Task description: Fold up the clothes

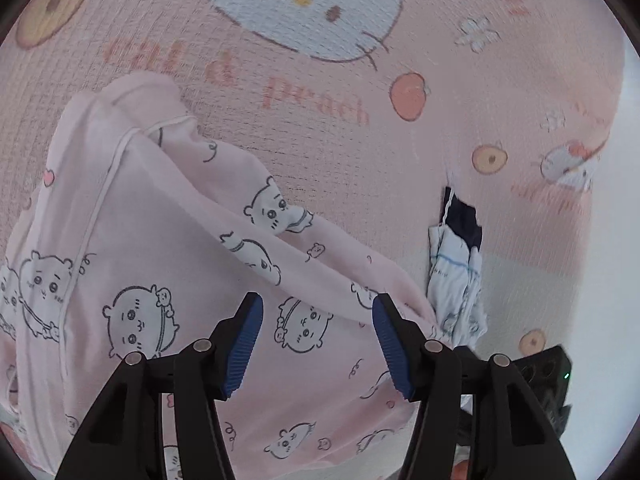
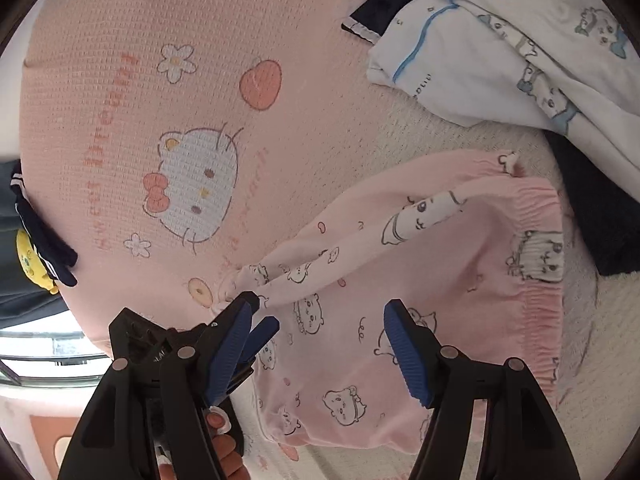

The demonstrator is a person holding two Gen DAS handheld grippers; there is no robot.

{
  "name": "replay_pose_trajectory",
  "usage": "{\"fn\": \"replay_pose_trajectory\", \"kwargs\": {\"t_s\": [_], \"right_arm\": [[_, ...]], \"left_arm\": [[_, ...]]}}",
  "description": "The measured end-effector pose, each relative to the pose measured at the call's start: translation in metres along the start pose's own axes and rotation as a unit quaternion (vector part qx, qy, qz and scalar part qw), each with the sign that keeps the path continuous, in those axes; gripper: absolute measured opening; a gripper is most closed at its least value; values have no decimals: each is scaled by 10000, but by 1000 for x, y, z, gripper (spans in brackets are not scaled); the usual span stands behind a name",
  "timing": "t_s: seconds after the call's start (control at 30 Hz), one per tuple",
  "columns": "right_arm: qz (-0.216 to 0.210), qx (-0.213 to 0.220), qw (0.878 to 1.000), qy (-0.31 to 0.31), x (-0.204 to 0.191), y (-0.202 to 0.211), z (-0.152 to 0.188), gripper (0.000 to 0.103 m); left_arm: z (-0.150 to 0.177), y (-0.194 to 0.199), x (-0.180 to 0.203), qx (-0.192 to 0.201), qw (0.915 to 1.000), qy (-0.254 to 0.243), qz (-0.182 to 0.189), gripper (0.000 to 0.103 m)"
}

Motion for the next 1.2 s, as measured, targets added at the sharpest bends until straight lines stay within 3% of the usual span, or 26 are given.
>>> {"fn": "replay_pose_trajectory", "kwargs": {"t_s": [0.1,0.23,0.33,0.4,0.47,0.5,0.63,0.8,0.97,1.07,1.1,1.13,1.2], "right_arm": [[128,79,9999,-40,8,-11,0,58],[56,84,9989,-451,23,-26,-3,57],[-21,204,9966,-796,29,-30,-11,49],[-64,244,9954,-927,29,-33,-15,45],[-89,309,9941,-1033,29,-34,-17,35],[-96,368,9935,-1075,30,-33,-18,23],[-341,528,9910,-1183,26,-32,-24,13],[-513,896,9889,-1066,21,-22,-43,13],[-63,919,9912,-954,36,-20,-50,13],[-153,791,9902,-1140,36,-17,-51,14],[-184,866,9904,-1065,32,-13,-54,22],[-198,951,9906,-965,29,-9,-56,39],[-191,1087,9920,-605,17,2,-56,62]], "left_arm": [[-2,-8,-3,-10,9986,462,269,54],[-4,-17,-7,46,9976,651,241,54],[-9,-18,-11,154,9968,753,207,52],[-11,-20,-14,185,9966,795,126,33],[-11,-21,-17,181,9965,817,22,23],[-12,-22,-17,185,9965,811,-4,17],[-20,-23,-6,300,9974,639,151,11],[-31,-22,3,365,9963,724,301,11],[-39,-26,11,384,9989,256,-36,11],[-37,-17,21,335,9994,-104,10,11],[-37,-12,27,356,9990,-279,22,11],[-36,-6,32,386,9981,-476,5,12],[-34,8,43,459,9957,-800,52,19]]}}
Point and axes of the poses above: each gripper's, at about its wrist camera, not at the fingertips, and y roughly against the way its jaws point, x to its right, z to its underside, the point moved 7 cm from there along -y, roughly the way its jaws point, and after that the axes turned 12 degrees about x, right-handed, at the moved point
